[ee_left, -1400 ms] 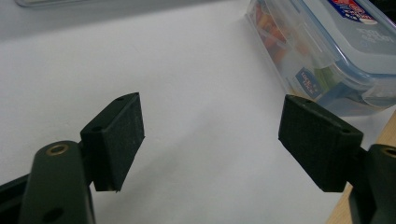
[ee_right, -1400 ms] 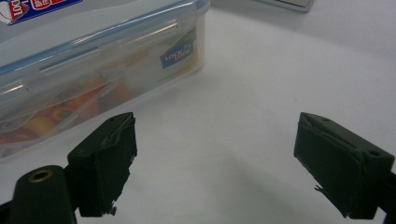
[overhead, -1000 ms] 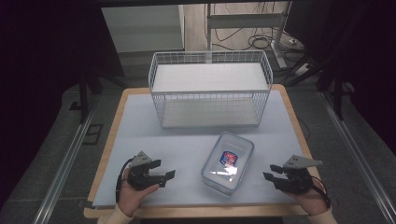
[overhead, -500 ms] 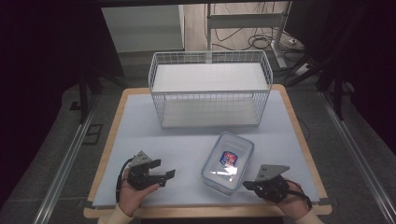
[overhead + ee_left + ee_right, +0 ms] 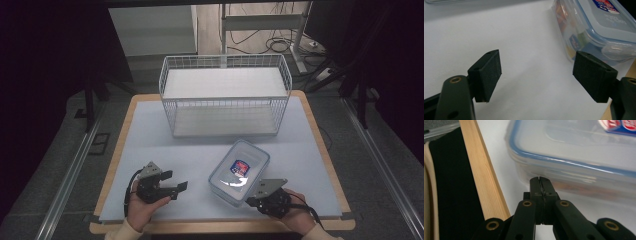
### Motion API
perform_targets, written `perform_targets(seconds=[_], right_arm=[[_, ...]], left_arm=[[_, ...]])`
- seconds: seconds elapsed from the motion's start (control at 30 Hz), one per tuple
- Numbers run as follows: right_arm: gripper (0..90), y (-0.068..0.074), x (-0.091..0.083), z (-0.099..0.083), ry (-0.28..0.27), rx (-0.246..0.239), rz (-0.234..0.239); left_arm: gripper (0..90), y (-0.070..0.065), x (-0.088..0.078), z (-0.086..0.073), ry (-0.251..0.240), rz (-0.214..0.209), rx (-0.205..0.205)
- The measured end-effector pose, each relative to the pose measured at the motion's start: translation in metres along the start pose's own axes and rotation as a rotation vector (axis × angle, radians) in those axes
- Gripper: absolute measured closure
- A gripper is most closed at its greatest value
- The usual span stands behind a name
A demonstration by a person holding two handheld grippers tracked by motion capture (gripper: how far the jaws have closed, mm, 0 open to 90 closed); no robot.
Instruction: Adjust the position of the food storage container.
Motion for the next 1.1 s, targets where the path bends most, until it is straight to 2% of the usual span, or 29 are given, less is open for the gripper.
perform_targets(seconds=[0.17, 0.2, 0.4, 0.57, 0.67, 0.8, 1.0, 1.1], right_arm=[[89.8, 0.004, 0.012, 0.006, -0.021, 0.014, -0.006], [89.8, 0.008, 0.021, 0.009, -0.031, 0.017, -0.006], [89.7, 0.014, 0.038, 0.021, -0.048, 0.017, -0.015], [89.7, 0.014, 0.041, 0.025, -0.06, 0.024, -0.012], [89.7, 0.011, 0.033, 0.023, -0.082, 0.047, -0.016], [89.7, 0.008, 0.034, 0.022, -0.082, 0.059, -0.024], [89.8, 0.013, 0.047, 0.026, -0.074, 0.043, -0.011], [89.8, 0.013, 0.054, 0.037, -0.09, 0.039, -0.025]], left_arm=[[22.9, 0.001, 0.0, 0.0, -0.002, 0.007, -0.007], [22.9, 0.001, 0.0, 0.0, 0.0, 0.007, -0.007], [22.9, 0.003, 0.0, -0.001, 0.002, 0.009, -0.009], [22.9, 0.004, 0.0, -0.001, 0.002, 0.012, -0.014], [22.9, 0.004, 0.0, -0.001, 0.002, 0.012, -0.015], [22.9, 0.004, 0.001, -0.001, 0.006, 0.013, -0.012], [22.9, 0.005, 0.001, -0.001, 0.004, 0.016, -0.012], [22.9, 0.005, 0.001, -0.001, 0.008, 0.014, -0.008]])
Point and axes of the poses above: each handheld gripper's, and its own axes: x roughly forward along the jaws, z roughly out of its top, y roughly to its left, the point moved 4 cm from there along x, roughly forward along the jaws, and after that the axes turned 12 degrees about -y, right-handed, at the moved point
